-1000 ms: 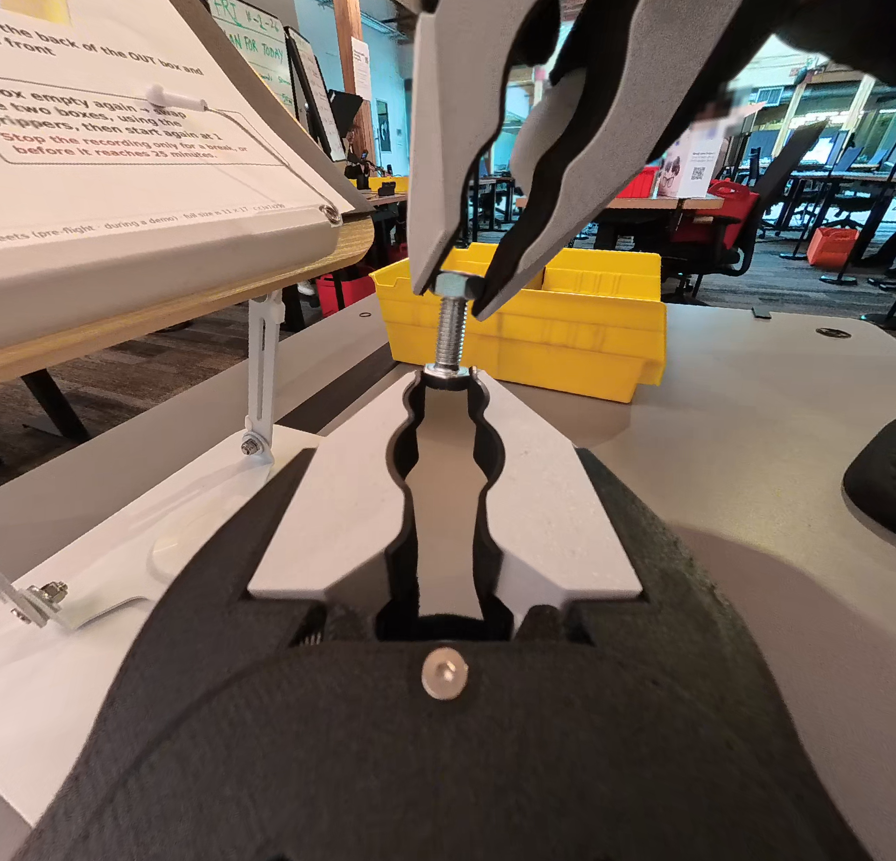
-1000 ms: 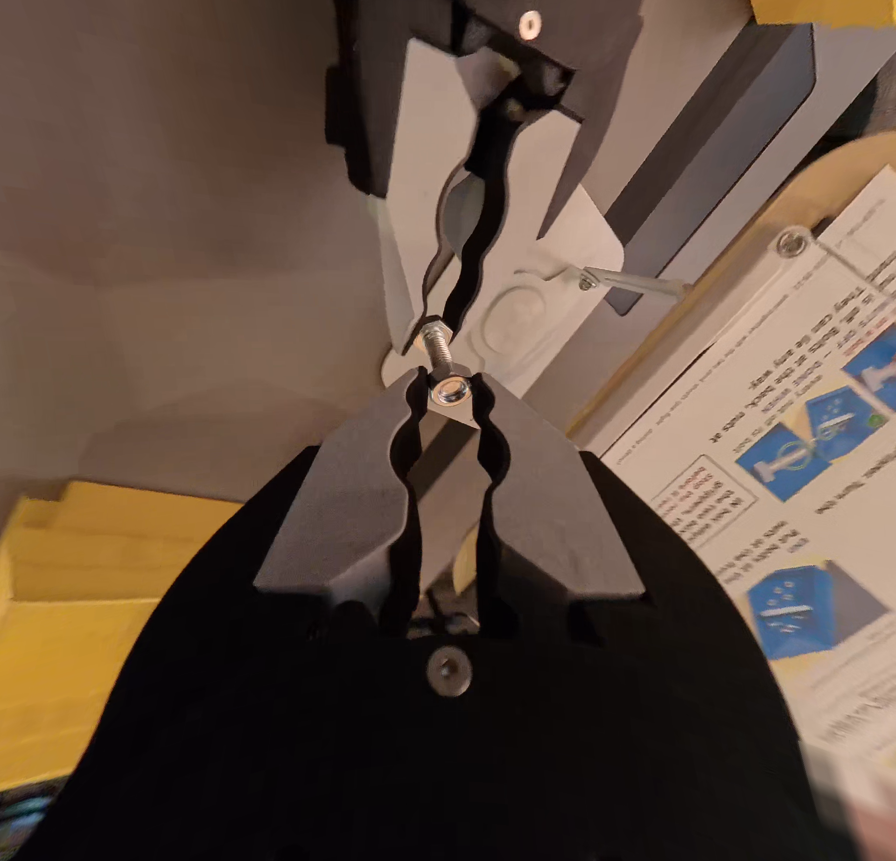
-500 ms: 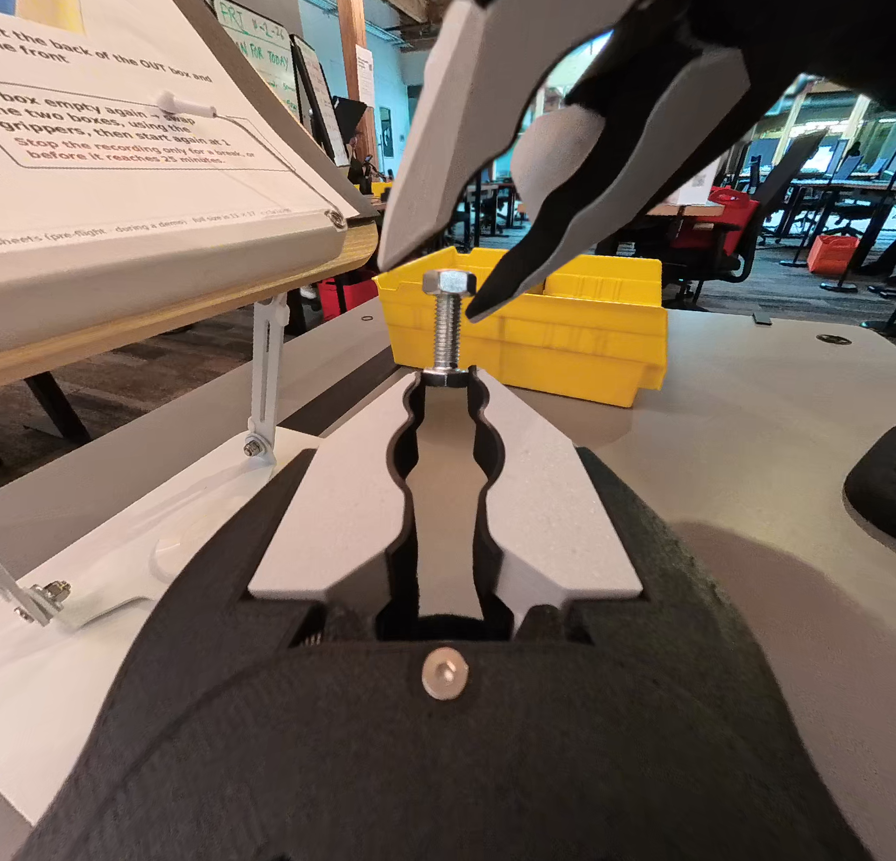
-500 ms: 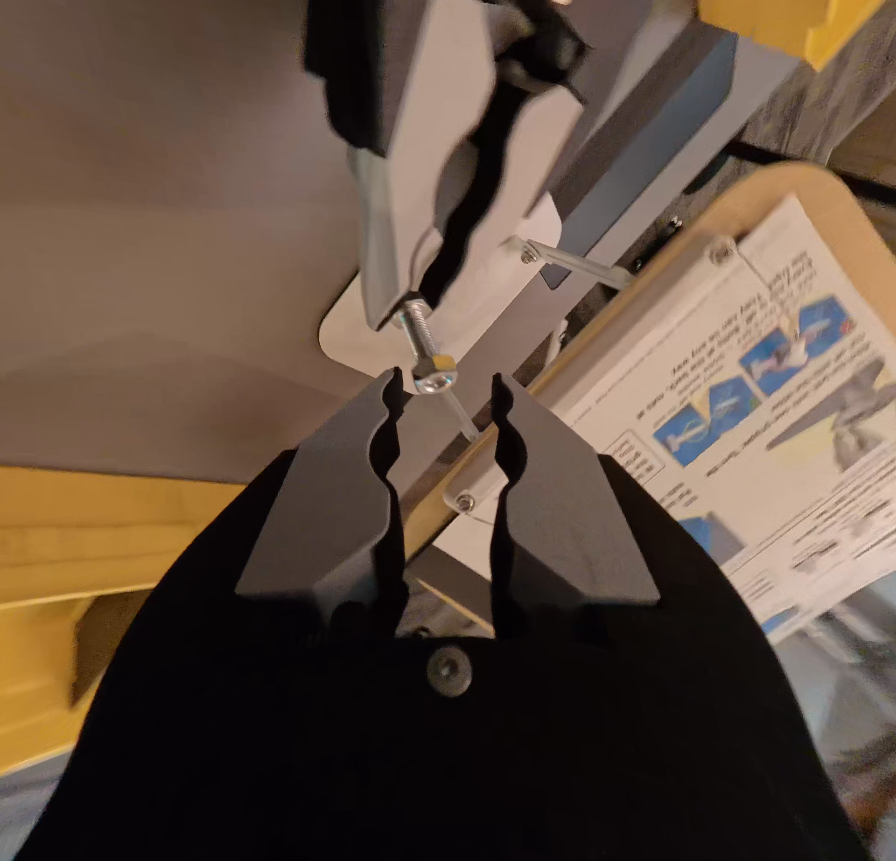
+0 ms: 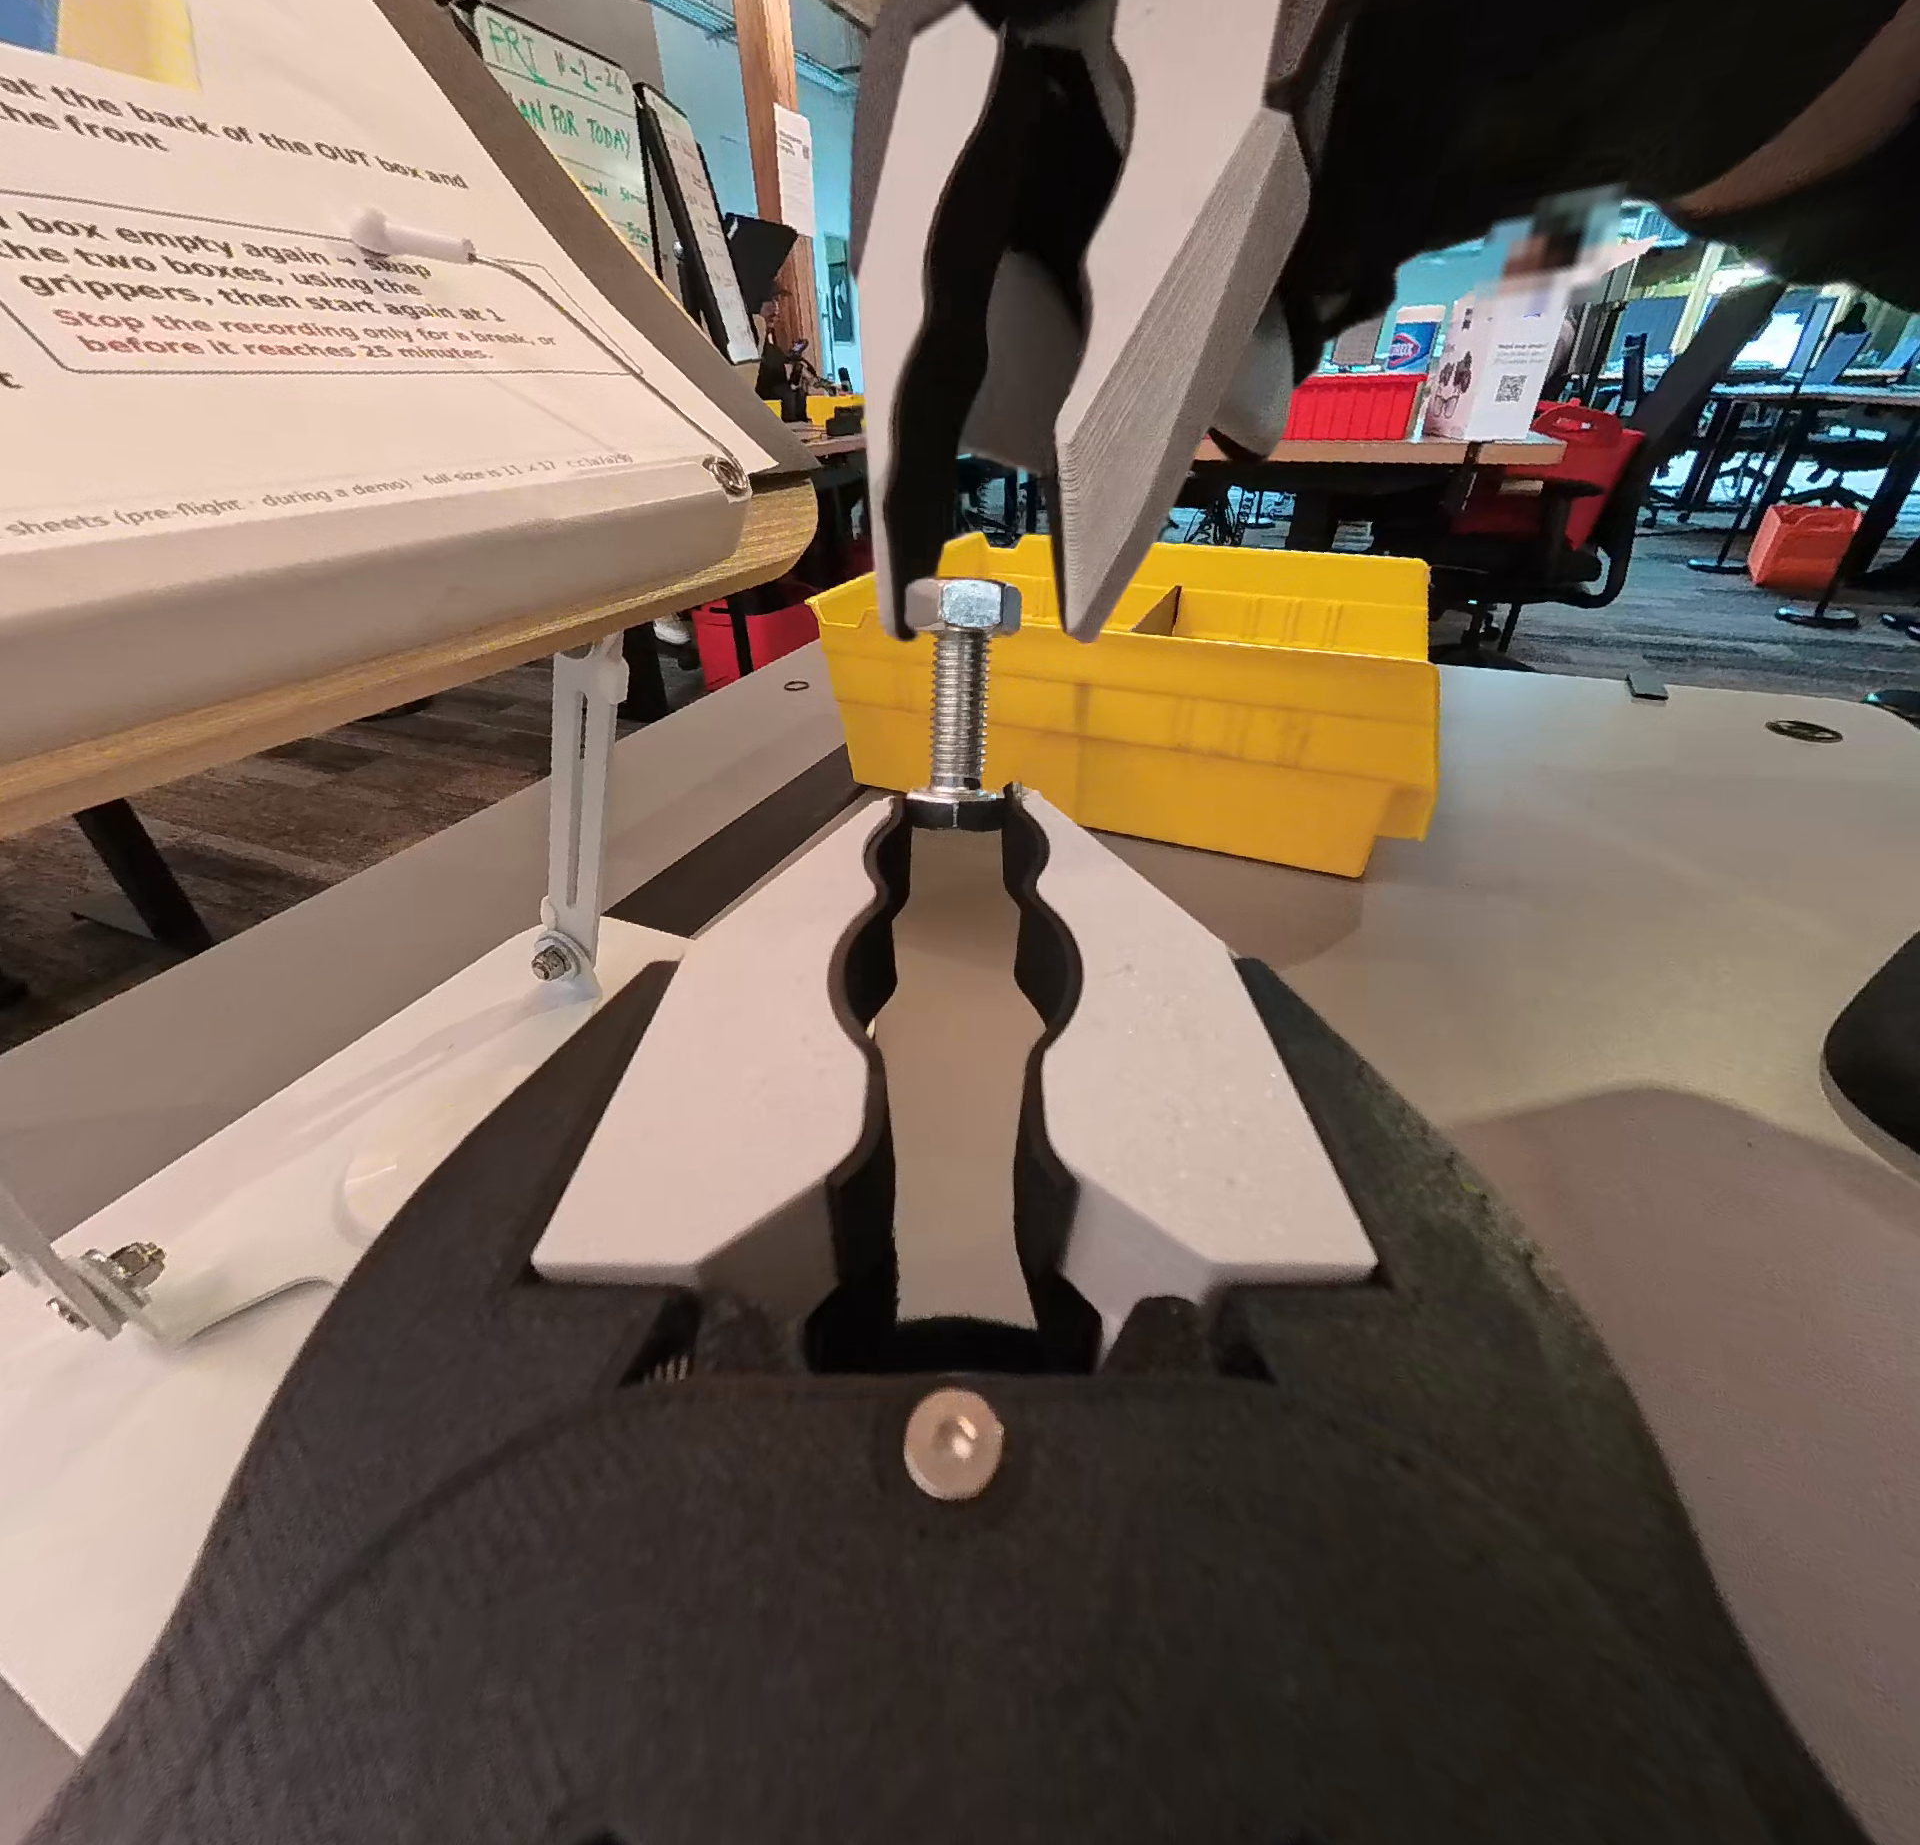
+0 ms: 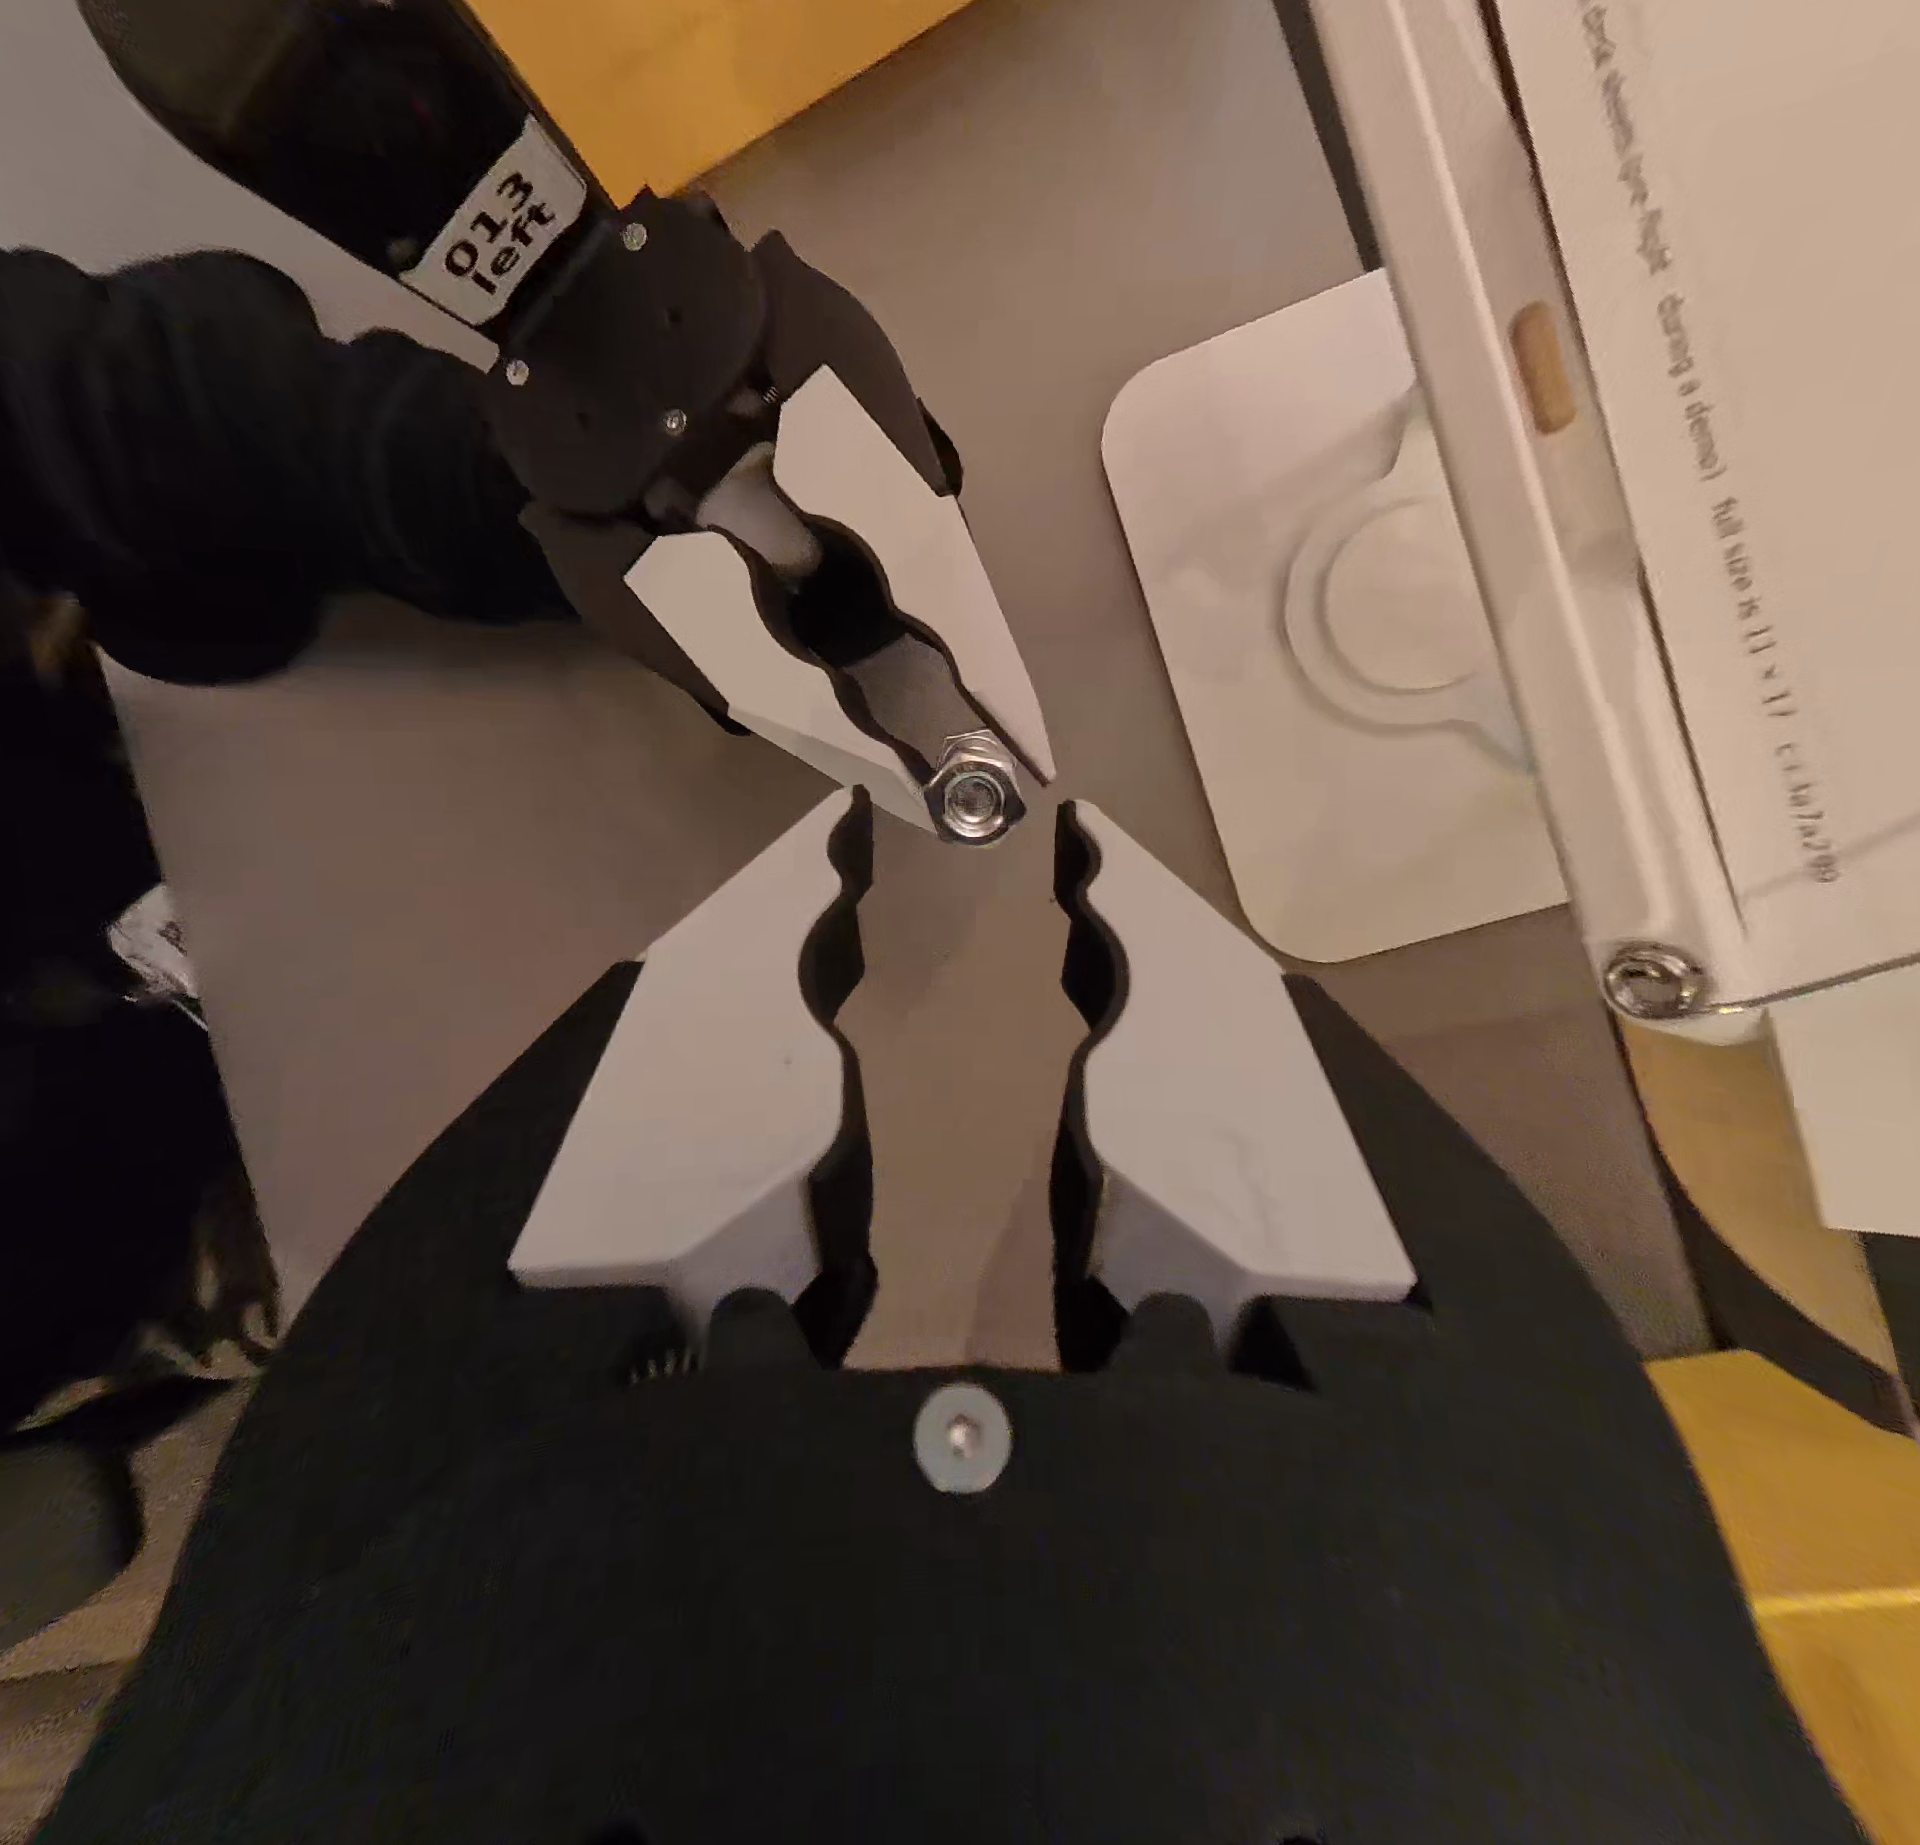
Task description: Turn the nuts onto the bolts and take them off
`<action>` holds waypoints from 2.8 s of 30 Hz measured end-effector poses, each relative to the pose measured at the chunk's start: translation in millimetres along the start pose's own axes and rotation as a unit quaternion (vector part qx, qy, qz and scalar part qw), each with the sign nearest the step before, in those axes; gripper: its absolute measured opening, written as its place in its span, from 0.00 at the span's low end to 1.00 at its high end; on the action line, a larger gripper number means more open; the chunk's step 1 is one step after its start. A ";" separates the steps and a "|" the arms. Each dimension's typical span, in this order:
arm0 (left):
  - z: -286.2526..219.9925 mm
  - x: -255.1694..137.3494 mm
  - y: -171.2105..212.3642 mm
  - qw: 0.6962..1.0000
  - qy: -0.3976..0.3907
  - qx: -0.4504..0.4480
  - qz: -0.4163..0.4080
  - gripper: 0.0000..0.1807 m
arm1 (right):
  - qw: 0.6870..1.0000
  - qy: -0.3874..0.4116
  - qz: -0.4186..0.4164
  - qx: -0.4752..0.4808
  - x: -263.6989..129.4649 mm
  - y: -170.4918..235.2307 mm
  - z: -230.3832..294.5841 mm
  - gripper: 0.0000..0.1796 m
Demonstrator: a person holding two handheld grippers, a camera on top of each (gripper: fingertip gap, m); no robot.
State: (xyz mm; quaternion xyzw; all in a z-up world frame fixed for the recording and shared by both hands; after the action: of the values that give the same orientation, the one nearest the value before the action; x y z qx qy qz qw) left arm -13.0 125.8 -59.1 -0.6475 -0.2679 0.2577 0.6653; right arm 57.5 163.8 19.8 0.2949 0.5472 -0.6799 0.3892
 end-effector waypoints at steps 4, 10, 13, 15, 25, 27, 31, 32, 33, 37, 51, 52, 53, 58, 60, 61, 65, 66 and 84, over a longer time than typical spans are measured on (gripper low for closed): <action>-0.2 0.1 0.0 1.000 0.000 0.001 0.001 0.09 | 0.999 -0.020 -0.019 0.029 2.2 0.5 -3.2 0.11; -0.4 0.4 0.7 1.000 0.001 0.001 0.002 0.09 | 1.000 -0.015 -0.014 0.008 3.8 -1.2 -3.0 0.10; -1.1 1.1 1.8 1.000 0.003 0.003 0.006 0.09 | 0.999 -0.003 0.016 -0.041 4.5 -1.9 -1.1 0.10; -1.8 1.4 2.0 1.000 0.004 0.002 0.006 0.09 | 0.994 0.009 0.041 -0.103 5.0 -3.1 1.6 0.10; -4.9 3.2 3.2 1.000 0.012 0.005 0.010 0.09 | 0.896 0.097 0.201 -0.384 10.8 -7.5 17.3 0.09; -4.7 2.9 3.4 1.000 0.013 0.004 0.010 0.09 | 0.869 0.116 0.223 -0.427 12.6 -7.8 19.1 0.09; -2.4 1.9 2.5 1.000 0.011 -0.003 0.006 0.09 | 0.790 0.176 0.270 -0.521 15.9 -7.3 22.5 0.09; -1.8 1.6 2.6 1.000 0.010 -0.003 0.006 0.09 | 0.773 0.189 0.281 -0.536 17.1 -6.8 23.3 0.09; -1.6 1.6 2.8 1.000 0.009 -0.003 0.007 0.09 | 0.760 0.199 0.289 -0.547 18.2 -6.5 24.3 0.09; -0.6 1.4 2.9 1.000 0.008 -0.006 0.006 0.09 | 0.710 0.237 0.312 -0.586 21.0 -4.8 24.5 0.09; -1.0 1.3 1.3 1.000 0.005 -0.004 0.001 0.09 | 0.878 0.197 0.195 -0.390 -3.6 -10.7 20.7 0.24; -1.0 1.3 1.3 1.000 0.005 -0.004 0.001 0.09 | 0.914 0.174 0.166 -0.327 -5.5 -10.9 17.9 0.24; -1.2 1.4 1.2 1.000 0.004 -0.003 0.001 0.09 | 0.944 0.142 0.131 -0.266 -6.5 -10.5 16.3 0.23; -2.0 1.4 0.5 1.000 0.004 0.000 0.001 0.09 | 0.996 0.050 0.023 -0.072 -9.6 -3.1 6.0 0.21; -1.9 1.5 0.5 1.000 0.004 0.000 0.001 0.09 | 0.998 0.039 0.017 -0.043 -6.9 1.4 3.6 0.21; -2.1 1.6 0.6 1.000 0.004 0.000 0.001 0.09 | 0.999 0.032 0.013 -0.034 -5.3 2.5 3.6 0.20; -3.1 2.1 0.9 1.000 0.005 0.001 0.002 0.09 | 1.000 0.019 0.005 -0.020 1.0 3.6 2.8 0.14; -3.2 2.2 1.0 1.000 0.006 0.002 0.003 0.09 | 1.000 0.013 0.001 -0.018 2.6 3.1 3.4 0.13; -3.7 2.3 1.6 1.000 0.012 0.002 0.007 0.09 | 0.927 0.085 0.173 -0.323 7.5 -6.8 16.4 0.09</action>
State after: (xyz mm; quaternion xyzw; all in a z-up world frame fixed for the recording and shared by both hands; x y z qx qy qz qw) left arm -8.7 124.8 -60.7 -0.6512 -0.2552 0.2550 0.6677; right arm 48.2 146.9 20.8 0.3001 0.7087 -0.3611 0.5265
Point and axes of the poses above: each gripper's, where its closed fingertips meet, x out along the fingers, y out of its underside, z = x × y across the jaws, the point moved 6 cm from there along -x, back along the fingers, and after that the axes turned 4 degrees about -y, right-handed, at the moved point
